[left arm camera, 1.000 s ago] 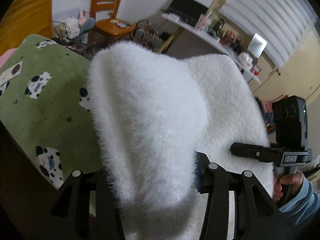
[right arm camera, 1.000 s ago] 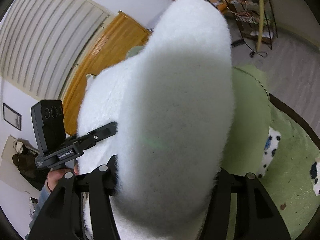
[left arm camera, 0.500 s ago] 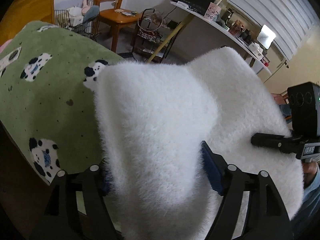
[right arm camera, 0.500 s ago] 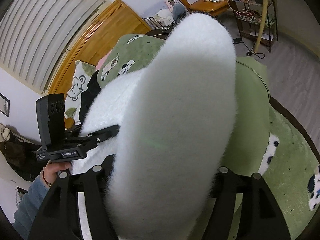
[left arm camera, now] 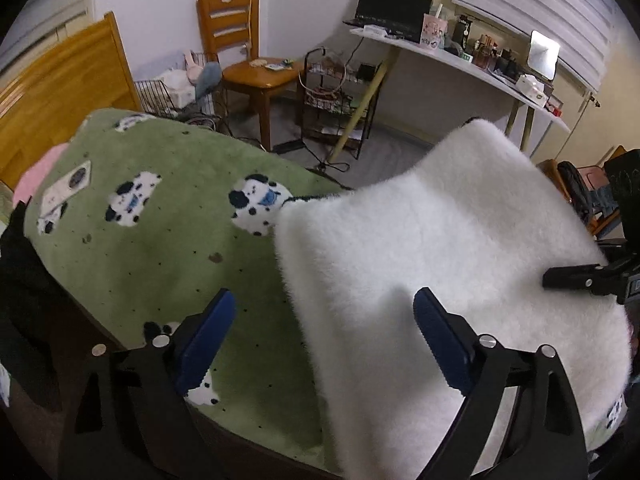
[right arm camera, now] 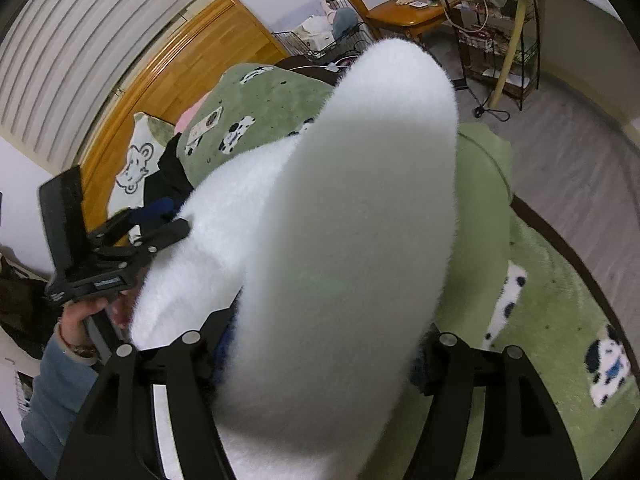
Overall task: Fold large clothes
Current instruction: 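Lower the bundle onto the folded clothes stack and open both tools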
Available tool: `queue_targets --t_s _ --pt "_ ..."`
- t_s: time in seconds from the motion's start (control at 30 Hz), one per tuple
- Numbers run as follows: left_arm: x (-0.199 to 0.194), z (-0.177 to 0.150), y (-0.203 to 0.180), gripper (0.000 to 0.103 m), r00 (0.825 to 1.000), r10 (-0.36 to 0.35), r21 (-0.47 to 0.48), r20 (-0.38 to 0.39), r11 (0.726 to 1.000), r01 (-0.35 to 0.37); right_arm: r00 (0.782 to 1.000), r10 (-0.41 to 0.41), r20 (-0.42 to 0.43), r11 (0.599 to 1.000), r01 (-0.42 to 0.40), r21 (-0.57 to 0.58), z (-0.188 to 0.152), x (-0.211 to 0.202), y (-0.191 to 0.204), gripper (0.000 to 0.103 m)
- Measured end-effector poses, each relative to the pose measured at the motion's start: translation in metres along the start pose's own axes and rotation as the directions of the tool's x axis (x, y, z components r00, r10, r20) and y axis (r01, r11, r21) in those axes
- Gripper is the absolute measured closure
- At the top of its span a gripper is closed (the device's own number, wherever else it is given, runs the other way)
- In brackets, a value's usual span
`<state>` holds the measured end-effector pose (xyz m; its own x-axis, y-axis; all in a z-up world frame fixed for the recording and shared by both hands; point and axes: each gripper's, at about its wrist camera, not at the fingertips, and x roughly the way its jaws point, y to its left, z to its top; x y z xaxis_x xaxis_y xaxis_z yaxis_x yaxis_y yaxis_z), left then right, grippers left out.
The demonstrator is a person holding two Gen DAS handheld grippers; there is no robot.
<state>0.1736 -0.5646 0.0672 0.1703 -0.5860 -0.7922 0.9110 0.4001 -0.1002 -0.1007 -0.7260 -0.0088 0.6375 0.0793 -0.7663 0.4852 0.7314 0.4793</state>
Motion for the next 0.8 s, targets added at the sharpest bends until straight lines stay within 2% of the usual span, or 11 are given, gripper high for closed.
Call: queue_targets --t_s 0.27,0.33,0.37,0.4,0.47,0.63,0.73,0.8 --pt "-0.02 0.007 -0.031 0.013 0.997 -0.069 0.018 0.039 0.998 0.068 0.999 -0.046 0.021 0.999 0.046 0.021 -0.015 -0.019 0.006 0.037" --pt "-0.019 0.004 -0.035 0.013 0.996 -0.086 0.006 0.041 0.996 0.085 0.997 -0.065 0.035 0.998 0.064 0.023 -0.017 -0.028 0.007 0.034" --pt "-0.018 0.002 -0.035 0.013 0.995 -0.092 0.0 0.037 0.996 0.093 0.995 -0.082 0.052 0.997 0.082 0.014 -0.017 -0.035 0.009 0.029" --pt "-0.014 -0.001 -0.035 0.013 0.994 -0.102 -0.013 0.03 0.995 0.102 0.988 -0.122 0.095 0.992 0.123 -0.013 -0.017 -0.047 0.012 0.013" --pt "-0.009 -0.007 -0.036 0.013 0.994 -0.112 -0.025 0.016 0.993 0.112 0.97 -0.169 0.173 0.981 0.183 -0.065 -0.018 -0.071 0.02 0.005" --pt "-0.006 -0.02 -0.038 0.013 0.995 -0.099 -0.065 0.028 0.993 0.101 0.969 -0.152 0.193 0.967 0.186 -0.172 -0.025 -0.089 0.04 0.005" --pt "-0.012 -0.026 -0.039 0.012 0.995 -0.093 -0.077 0.034 0.992 0.095 0.957 -0.184 0.222 0.932 0.242 -0.27 -0.037 -0.079 0.059 0.005" --pt "-0.017 -0.031 -0.039 0.012 0.995 -0.094 -0.084 0.032 0.992 0.096 0.946 -0.181 0.271 0.902 0.269 -0.338 -0.049 -0.074 0.079 0.005"
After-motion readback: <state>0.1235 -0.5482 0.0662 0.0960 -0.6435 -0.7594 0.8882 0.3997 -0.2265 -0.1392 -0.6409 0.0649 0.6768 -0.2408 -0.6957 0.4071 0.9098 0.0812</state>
